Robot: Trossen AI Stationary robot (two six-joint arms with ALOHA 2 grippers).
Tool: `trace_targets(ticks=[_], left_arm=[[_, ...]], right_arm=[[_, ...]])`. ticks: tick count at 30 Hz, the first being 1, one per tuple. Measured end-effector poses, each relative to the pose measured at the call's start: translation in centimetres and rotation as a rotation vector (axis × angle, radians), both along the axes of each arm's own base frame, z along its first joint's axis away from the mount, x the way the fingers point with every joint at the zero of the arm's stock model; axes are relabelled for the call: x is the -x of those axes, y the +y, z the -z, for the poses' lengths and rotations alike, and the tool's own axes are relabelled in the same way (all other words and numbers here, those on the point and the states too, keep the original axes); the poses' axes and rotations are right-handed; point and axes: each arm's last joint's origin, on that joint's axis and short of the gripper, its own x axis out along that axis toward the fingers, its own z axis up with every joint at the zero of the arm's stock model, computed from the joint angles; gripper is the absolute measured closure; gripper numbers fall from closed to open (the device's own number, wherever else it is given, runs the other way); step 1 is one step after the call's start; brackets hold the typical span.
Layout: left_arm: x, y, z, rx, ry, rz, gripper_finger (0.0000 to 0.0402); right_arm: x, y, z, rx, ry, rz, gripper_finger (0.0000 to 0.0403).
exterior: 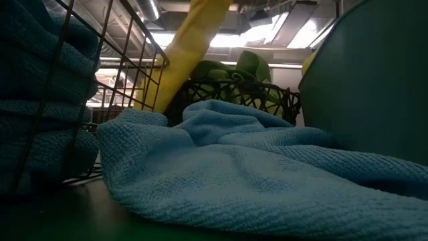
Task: Sort microfiber towel by color & place in baskets
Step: Put the yellow microfiber cloth into the blue bin
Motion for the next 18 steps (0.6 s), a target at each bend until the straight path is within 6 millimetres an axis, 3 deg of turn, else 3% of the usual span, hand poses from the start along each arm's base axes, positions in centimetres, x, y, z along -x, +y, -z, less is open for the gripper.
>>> trace_targets(ticks=[7, 10, 18], left_arm=[[0.0, 0.6, 0.1, -0.014, 0.015, -0.056, 0.0401], [0.0, 1.0, 0.2, -0.018, 0.017, -0.079, 0.0401], [0.0, 1.7, 0.7, -0.033, 0.079, -0.091, 0.0401]], right_arm=[[3.0, -0.1, -4.9, -0.061, 0.156, 0.062, 0.0395], [4.7, 0.1, -8.0, -0.062, 0.147, 0.052, 0.0399], [8.7, 0.0, -13.3, -0.121, 0.163, 0.092, 0.0399]])
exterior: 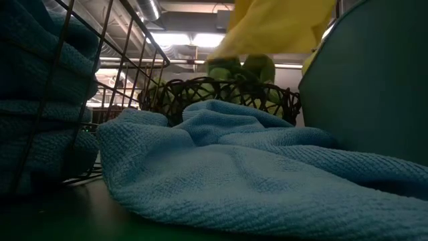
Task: Sort microfiber towel by color & place in baskets
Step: Put the yellow microfiber cloth into the blue bin
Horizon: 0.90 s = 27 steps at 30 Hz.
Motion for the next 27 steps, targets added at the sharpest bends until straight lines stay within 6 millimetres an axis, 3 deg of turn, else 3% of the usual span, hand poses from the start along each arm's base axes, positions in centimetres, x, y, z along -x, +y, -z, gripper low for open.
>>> trace_targets(ticks=[14, 20, 27], left_arm=[[0.1, 0.0, 0.3, -0.002, 0.034, 0.013, 0.0401], [0.1, -0.1, 0.3, -0.001, 0.033, 0.014, 0.0401], [0.1, -0.1, 0.3, 0.000, 0.032, 0.014, 0.0401]], right_arm=[[7.0, 0.1, -5.8, -0.245, 0.013, 0.032, 0.0401], [6.8, 1.7, -5.7, -0.259, 0.042, 0.010, 0.0401], [6.5, 6.1, -4.2, -0.189, 0.111, -0.021, 0.0401]])
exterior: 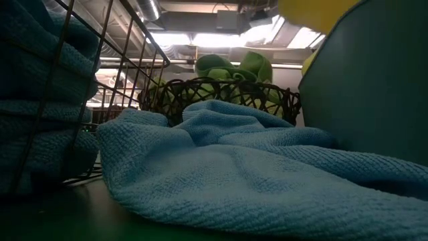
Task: Sort microfiber towel by color & place in baskets
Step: Put the yellow microfiber cloth into the blue bin
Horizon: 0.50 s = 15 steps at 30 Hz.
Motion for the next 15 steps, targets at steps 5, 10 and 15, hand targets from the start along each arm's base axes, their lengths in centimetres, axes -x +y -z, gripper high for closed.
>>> trace_targets(ticks=[5, 10, 15], left_arm=[[0.0, 0.0, 0.0, 0.000, 0.000, 0.000, 0.0402], [0.0, 0.0, 0.0, 0.000, 0.000, 0.000, 0.0401], [0.0, 0.0, 0.0, 0.000, 0.000, 0.000, 0.0401]], right_arm=[[0.6, 3.1, 1.1, 0.070, 0.013, 0.039, 0.0402], [1.2, 5.5, 2.3, 0.106, 0.022, 0.097, 0.0402], [1.4, 7.3, 3.8, 0.182, 0.029, 0.145, 0.0402]])
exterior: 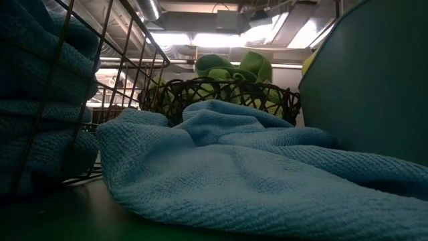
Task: Sort microfiber towel by color & place in baskets
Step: Put the yellow microfiber cloth into the blue bin
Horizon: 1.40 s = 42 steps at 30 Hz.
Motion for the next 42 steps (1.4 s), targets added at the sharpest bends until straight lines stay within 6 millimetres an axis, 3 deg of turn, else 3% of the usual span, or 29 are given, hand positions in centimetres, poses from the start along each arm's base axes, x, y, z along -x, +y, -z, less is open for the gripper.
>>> trace_targets(ticks=[7, 13, 19, 26, 33, 37, 42], left_arm=[[0.0, 0.0, 0.0, 0.000, 0.000, 0.000, 0.0401], [0.0, 0.0, 0.0, 0.000, 0.000, 0.000, 0.0401], [0.0, 0.0, 0.0, 0.000, 0.000, 0.000, 0.0401], [0.0, 0.0, 0.0, 0.000, 0.000, 0.000, 0.0401], [0.0, 0.0, 0.0, -0.002, 0.000, 0.000, 0.0401], [0.0, 0.0, 0.0, -0.001, 0.001, 0.000, 0.0401], [0.0, 0.0, 0.0, -0.001, 0.000, 0.001, 0.0401]], right_arm=[[-1.1, 1.5, 4.2, 0.144, 0.092, 0.093, 0.0402], [-3.0, 1.1, 7.2, 0.182, 0.177, 0.179, 0.0402], [-3.7, -0.7, 7.1, 0.206, 0.183, 0.220, 0.0402], [-3.6, -4.4, 4.6, 0.158, 0.040, 0.314, 0.0402], [-4.8, -4.9, 3.5, 0.153, -0.055, 0.219, 0.0402], [-4.7, -4.8, 4.7, 0.186, 0.026, 0.212, 0.0402], [-5.6, -3.8, 8.9, 0.185, 0.160, 0.227, 0.0402]])
